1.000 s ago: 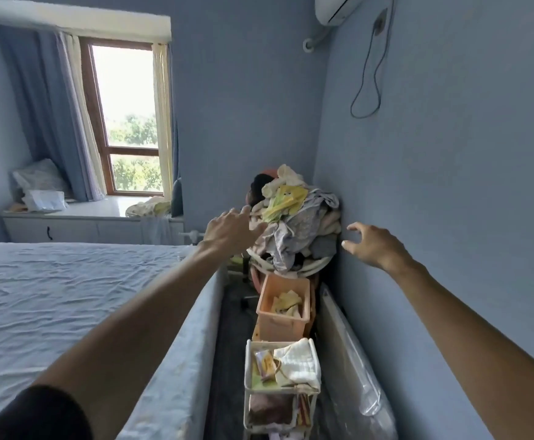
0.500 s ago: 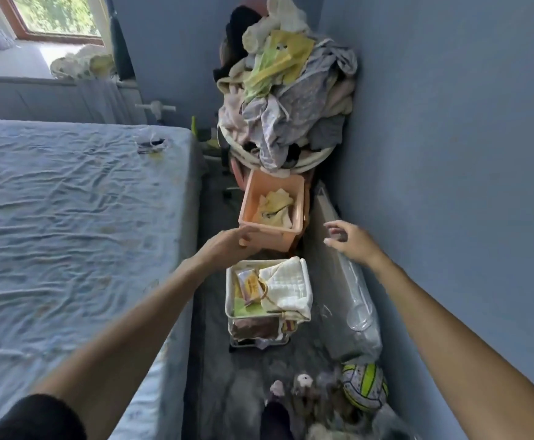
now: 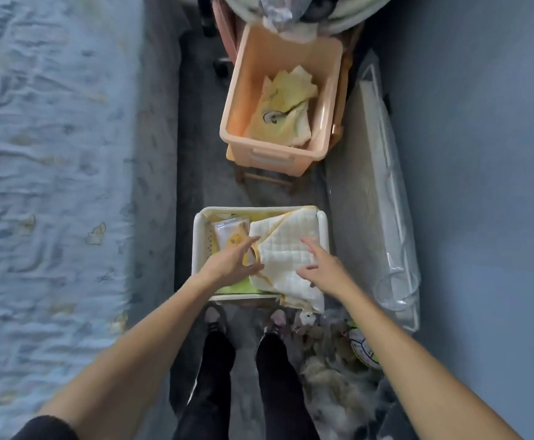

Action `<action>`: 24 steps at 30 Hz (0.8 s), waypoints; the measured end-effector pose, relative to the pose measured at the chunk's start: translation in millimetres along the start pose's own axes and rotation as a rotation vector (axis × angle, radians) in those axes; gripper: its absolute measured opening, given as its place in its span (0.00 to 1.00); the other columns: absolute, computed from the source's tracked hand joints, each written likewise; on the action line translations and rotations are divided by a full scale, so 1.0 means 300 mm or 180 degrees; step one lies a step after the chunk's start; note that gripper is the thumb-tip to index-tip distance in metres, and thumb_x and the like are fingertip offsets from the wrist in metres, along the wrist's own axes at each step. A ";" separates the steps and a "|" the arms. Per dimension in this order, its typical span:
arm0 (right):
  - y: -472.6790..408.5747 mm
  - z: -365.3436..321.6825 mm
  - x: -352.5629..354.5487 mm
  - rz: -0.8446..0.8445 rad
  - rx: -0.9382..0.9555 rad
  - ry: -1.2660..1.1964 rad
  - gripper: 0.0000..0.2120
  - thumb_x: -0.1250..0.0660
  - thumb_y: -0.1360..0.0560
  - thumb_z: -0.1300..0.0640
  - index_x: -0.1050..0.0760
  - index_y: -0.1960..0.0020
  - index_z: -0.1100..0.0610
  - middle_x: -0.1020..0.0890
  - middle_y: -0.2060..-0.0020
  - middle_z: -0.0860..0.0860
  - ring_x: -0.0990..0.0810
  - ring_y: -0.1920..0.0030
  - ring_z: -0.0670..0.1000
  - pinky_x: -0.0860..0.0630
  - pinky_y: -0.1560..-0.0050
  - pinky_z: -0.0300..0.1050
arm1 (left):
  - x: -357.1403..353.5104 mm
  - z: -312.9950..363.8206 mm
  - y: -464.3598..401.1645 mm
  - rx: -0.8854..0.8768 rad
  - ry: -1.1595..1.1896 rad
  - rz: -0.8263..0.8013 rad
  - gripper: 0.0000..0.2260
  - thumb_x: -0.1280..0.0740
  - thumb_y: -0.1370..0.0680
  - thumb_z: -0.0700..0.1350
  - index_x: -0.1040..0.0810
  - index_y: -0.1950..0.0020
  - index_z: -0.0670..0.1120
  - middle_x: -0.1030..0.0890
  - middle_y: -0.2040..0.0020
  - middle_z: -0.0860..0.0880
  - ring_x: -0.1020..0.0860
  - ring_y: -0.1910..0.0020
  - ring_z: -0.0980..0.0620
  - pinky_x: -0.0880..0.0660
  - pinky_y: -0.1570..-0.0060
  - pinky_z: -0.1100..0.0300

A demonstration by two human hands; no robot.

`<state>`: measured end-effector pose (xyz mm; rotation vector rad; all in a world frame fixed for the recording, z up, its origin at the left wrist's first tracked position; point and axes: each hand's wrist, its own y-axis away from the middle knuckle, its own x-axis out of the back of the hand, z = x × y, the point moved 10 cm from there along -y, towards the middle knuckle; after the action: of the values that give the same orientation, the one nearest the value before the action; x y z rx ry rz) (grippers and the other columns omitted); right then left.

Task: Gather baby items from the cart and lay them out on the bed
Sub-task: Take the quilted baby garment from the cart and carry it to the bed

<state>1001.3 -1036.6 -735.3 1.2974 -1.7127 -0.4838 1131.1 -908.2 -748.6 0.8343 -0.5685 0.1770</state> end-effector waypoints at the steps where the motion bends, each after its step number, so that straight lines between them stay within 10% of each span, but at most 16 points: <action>1: -0.038 0.009 -0.029 0.0042 -0.0057 0.0003 0.34 0.35 0.26 0.57 0.45 0.26 0.41 0.30 0.31 0.53 0.21 0.44 0.54 0.20 0.51 0.47 | -0.023 -0.020 -0.039 0.0019 0.0031 -0.0071 0.30 0.34 0.24 0.57 0.41 0.25 0.56 0.27 0.34 0.47 0.21 0.48 0.46 0.23 0.48 0.52; 7: -0.118 0.006 -0.129 0.0659 -0.0667 0.0147 0.39 0.39 0.23 0.53 0.62 0.23 0.46 0.60 0.24 0.62 0.42 0.27 0.63 0.35 0.35 0.55 | -0.103 -0.061 -0.124 -0.0145 0.0603 -0.0164 0.25 0.34 0.25 0.58 0.35 0.29 0.59 0.22 0.53 0.53 0.20 0.57 0.55 0.22 0.53 0.57; 16: -0.148 0.009 -0.075 0.0674 -0.1110 0.0374 0.40 0.40 0.23 0.53 0.65 0.23 0.47 0.48 0.26 0.66 0.42 0.28 0.64 0.38 0.32 0.54 | -0.160 -0.053 -0.165 -0.0194 0.0703 -0.0335 0.34 0.34 0.24 0.56 0.49 0.23 0.60 0.28 0.70 0.46 0.28 0.70 0.51 0.31 0.67 0.58; 18: -0.154 0.003 -0.067 0.0616 -0.1085 0.0621 0.40 0.40 0.23 0.52 0.65 0.23 0.48 0.49 0.26 0.67 0.39 0.29 0.64 0.36 0.34 0.53 | -0.169 -0.056 -0.170 -0.0198 0.0746 -0.0372 0.35 0.33 0.24 0.55 0.51 0.23 0.61 0.25 0.67 0.45 0.24 0.65 0.49 0.27 0.58 0.55; 20: -0.150 0.003 -0.063 0.0509 -0.0990 0.0818 0.40 0.40 0.22 0.52 0.65 0.23 0.49 0.48 0.26 0.67 0.35 0.31 0.64 0.33 0.36 0.51 | -0.179 -0.054 -0.172 -0.0229 0.0800 -0.0375 0.36 0.33 0.23 0.53 0.53 0.23 0.60 0.20 0.43 0.43 0.21 0.47 0.45 0.28 0.42 0.55; 24: -0.130 -0.002 -0.056 0.0344 -0.0781 0.1035 0.35 0.43 0.20 0.55 0.63 0.22 0.50 0.47 0.26 0.68 0.31 0.33 0.62 0.32 0.38 0.50 | -0.193 -0.038 -0.165 -0.0330 0.1200 -0.0239 0.36 0.33 0.23 0.43 0.51 0.23 0.59 0.38 0.25 0.56 0.29 0.35 0.50 0.37 0.40 0.66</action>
<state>1024.0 -1035.9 -771.3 1.0377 -1.3962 -0.3824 1105.3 -928.8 -818.3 0.6980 -0.1902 0.2279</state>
